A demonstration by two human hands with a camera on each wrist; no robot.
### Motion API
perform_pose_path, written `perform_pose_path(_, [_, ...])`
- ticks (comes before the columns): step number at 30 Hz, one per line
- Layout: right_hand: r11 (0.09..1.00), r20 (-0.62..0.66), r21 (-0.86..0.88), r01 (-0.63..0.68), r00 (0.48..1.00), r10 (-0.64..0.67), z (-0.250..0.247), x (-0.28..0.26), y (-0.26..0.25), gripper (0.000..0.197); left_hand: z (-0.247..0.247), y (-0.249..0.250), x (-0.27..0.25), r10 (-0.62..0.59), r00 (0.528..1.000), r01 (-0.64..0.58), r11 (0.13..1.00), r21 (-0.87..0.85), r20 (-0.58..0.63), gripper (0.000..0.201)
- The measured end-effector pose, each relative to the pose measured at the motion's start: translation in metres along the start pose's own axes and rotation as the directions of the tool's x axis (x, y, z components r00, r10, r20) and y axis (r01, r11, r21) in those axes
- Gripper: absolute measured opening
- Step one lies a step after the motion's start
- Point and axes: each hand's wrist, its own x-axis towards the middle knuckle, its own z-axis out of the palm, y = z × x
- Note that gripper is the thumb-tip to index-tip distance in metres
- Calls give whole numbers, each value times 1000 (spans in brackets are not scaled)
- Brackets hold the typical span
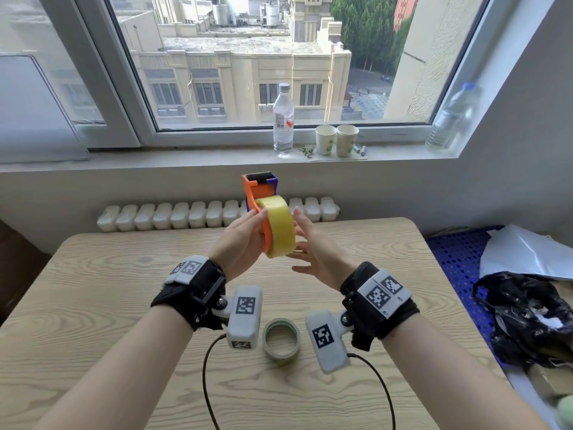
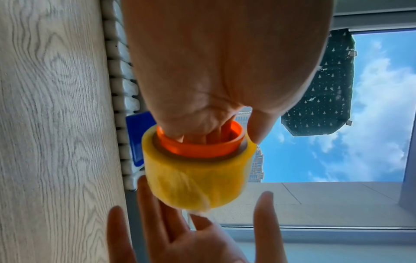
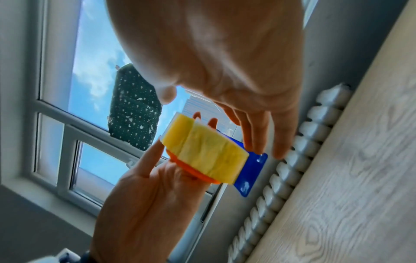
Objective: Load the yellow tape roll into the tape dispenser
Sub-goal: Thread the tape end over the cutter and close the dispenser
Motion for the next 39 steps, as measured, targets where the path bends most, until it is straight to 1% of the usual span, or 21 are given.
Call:
perform_pose_path(2, [995, -15, -27, 92, 996, -93, -1, -4, -1, 58, 1, 1, -2, -36, 999, 36, 998, 45, 0, 43])
perform_pose_path(3, [987, -26, -57, 149, 988, -151, -1, -5, 0, 57, 2, 1, -3, -47, 999, 46, 997, 57, 8, 42])
perform_pose_path(5, [945, -69, -162, 284, 952, -298, -2, -9, 3, 71, 2, 1, -5, -55, 998, 54, 997, 53, 13, 42])
perform_pose_path(6, [900, -84, -249, 357, 918, -387, -3, -10, 4, 76, 2, 1, -5, -57, 998, 56, 997, 48, 6, 42])
perform_pose_path(7, [837, -77, -350, 420, 878, -472, -3, -12, 4, 76, 3, 1, -5, -61, 998, 61, 997, 42, -5, 41])
perform_pose_path(9, [684, -1, -532, 499, 808, -590, -4, -14, 7, 69, 2, 1, -4, -64, 998, 65, 997, 36, -14, 41])
perform_pose_path(11, [544, 76, -653, 527, 761, -645, -3, -12, 9, 54, 3, 2, -5, -65, 998, 65, 998, 21, -23, 41])
perform_pose_path(13, [387, 125, -750, 536, 690, -713, -4, -8, 10, 40, 3, 1, -4, -62, 997, 62, 998, 4, -43, 40])
perform_pose_path(14, [325, 144, -781, 534, 659, -738, -4, -6, 10, 34, 3, 1, -3, -60, 996, 60, 998, -3, -63, 40])
perform_pose_path(15, [280, 156, -799, 532, 634, -758, -4, -5, 10, 27, 4, 0, -3, -59, 995, 58, 998, -15, -82, 39])
perform_pose_path(17, [232, 172, -814, 533, 602, -780, -5, -3, 11, 14, 2, -1, -1, -67, 992, 62, 997, -41, -107, 39])
perform_pose_path(19, [226, 183, -804, 550, 590, -786, -5, -3, 10, 10, 1, -3, 0, -92, 992, 86, 994, -65, -90, 43])
perform_pose_path(20, [223, 192, -797, 562, 585, -788, -4, -3, 10, 9, 0, -5, 1, -109, 992, 105, 992, -65, -57, 48])
perform_pose_path(22, [214, 214, -782, 585, 574, -790, -3, -3, 7, 8, -2, -9, 1, -125, 992, 124, 992, 25, 25, 65])
perform_pose_path(24, [264, 208, -740, 619, 583, -785, -2, -4, 2, 6, -3, -14, 1, -126, 989, 111, 981, 159, 84, 83])
perform_pose_path(26, [342, 153, -704, 622, 603, -783, -3, -3, -3, 5, 0, -19, 0, -113, 985, 82, 971, 227, 131, 90])
perform_pose_path(27, [367, 117, -704, 607, 610, -784, -4, -3, -5, 4, 3, -20, -1, -104, 983, 64, 966, 249, 153, 91])
perform_pose_path(28, [387, 82, -705, 594, 610, -788, -6, -2, -7, 5, 4, -20, -2, -98, 982, 49, 959, 280, 161, 87])
perform_pose_path(31, [430, -15, -707, 562, 596, -803, -13, 0, -9, 2, 4, -20, -6, -98, 982, 25, 917, 397, 164, 57])
perform_pose_path(35, [457, -72, -717, 526, 596, -799, -18, 0, -7, 5, 1, -25, -9, -128, 981, 49, 893, 447, 146, 54])
perform_pose_path(39, [514, -124, -682, 520, 610, -782, -22, 3, -2, 6, 5, -32, -13, -104, 980, 2, 855, 519, 168, 36])
